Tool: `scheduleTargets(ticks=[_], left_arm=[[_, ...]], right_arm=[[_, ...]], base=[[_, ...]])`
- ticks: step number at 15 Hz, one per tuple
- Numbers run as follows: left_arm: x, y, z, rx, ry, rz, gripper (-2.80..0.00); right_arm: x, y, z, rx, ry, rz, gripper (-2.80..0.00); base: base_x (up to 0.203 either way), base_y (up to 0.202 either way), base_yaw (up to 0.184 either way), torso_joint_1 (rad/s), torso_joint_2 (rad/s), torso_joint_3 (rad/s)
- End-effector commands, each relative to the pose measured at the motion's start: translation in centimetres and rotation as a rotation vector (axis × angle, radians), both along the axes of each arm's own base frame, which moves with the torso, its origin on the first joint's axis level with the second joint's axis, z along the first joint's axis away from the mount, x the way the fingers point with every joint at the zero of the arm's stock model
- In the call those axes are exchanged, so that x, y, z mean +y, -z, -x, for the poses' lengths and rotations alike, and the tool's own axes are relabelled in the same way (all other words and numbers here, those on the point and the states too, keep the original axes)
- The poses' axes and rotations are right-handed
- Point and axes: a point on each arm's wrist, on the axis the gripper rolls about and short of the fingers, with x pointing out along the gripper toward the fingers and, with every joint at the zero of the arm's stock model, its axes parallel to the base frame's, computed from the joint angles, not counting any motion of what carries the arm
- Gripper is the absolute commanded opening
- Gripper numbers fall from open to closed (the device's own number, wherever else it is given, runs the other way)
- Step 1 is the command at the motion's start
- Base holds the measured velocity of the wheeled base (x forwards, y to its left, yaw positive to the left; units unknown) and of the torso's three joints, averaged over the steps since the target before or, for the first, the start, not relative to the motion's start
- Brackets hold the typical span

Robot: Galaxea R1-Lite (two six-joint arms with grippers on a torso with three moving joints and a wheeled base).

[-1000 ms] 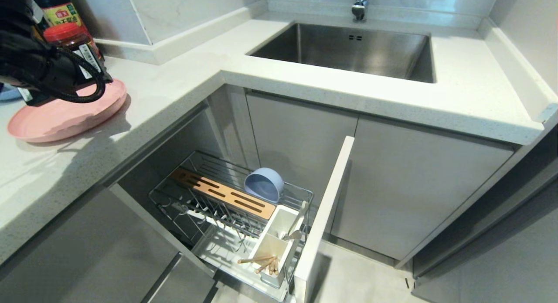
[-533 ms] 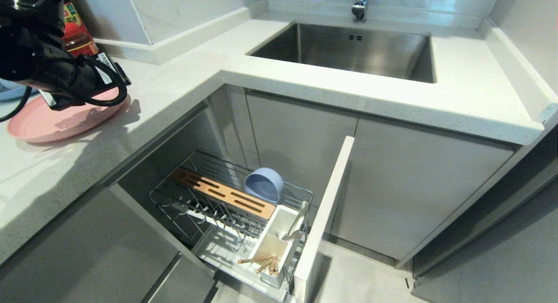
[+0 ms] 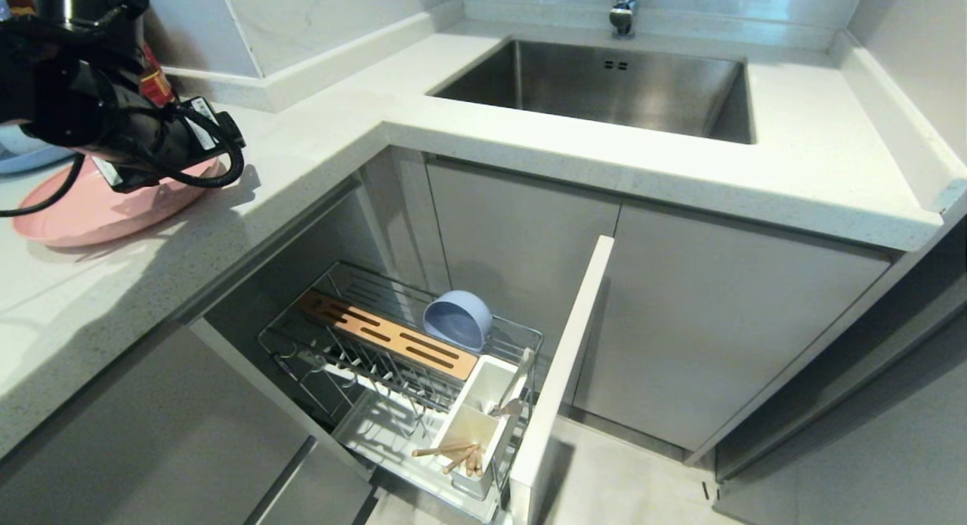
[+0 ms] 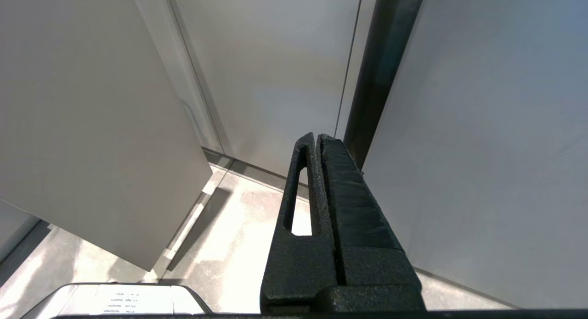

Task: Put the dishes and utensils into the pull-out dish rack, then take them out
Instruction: Pick up the plate and place it in the cupboard

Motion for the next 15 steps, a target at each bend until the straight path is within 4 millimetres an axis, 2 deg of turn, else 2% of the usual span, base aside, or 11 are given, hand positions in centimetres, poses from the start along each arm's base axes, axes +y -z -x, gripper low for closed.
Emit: scheduleTargets(ticks=[1,4,11,12,15], left_arm=[[-0.2,0.6,-0.7,0.017,-0.001,0.0,0.0],[-0.2,1.2,-1.5,0.022,-0.001,-0.001,0.0],[-0.3,1.6,-1.9,0.035,0.0,-0.003,0.0],[-0.3,1.6,-1.9,0.036,-0.001,-0.003,-2.8],[-0.5,1.6,-1.8,0.04,0.004,-0.008,-2.8]], right_arm=[[0.0,0.0,0.0,0.0,0.0,0.0,-2.8],[0.0,0.0,0.0,0.0,0.0,0.0,-2.8],[0.0,0.0,0.0,0.0,0.0,0.0,-2.8],[0.0,0.0,0.0,0.0,0.0,0.0,-2.8],[0.0,0.0,0.0,0.0,0.0,0.0,-2.8]], base=[[0.0,0.0,0.0,0.0,0.0,0.0],[0.0,0.0,0.0,0.0,0.0,0.0],[0.0,0.0,0.0,0.0,0.0,0.0],[0.0,0.0,0.0,0.0,0.0,0.0],[0.0,0.0,0.0,0.0,0.0,0.0]])
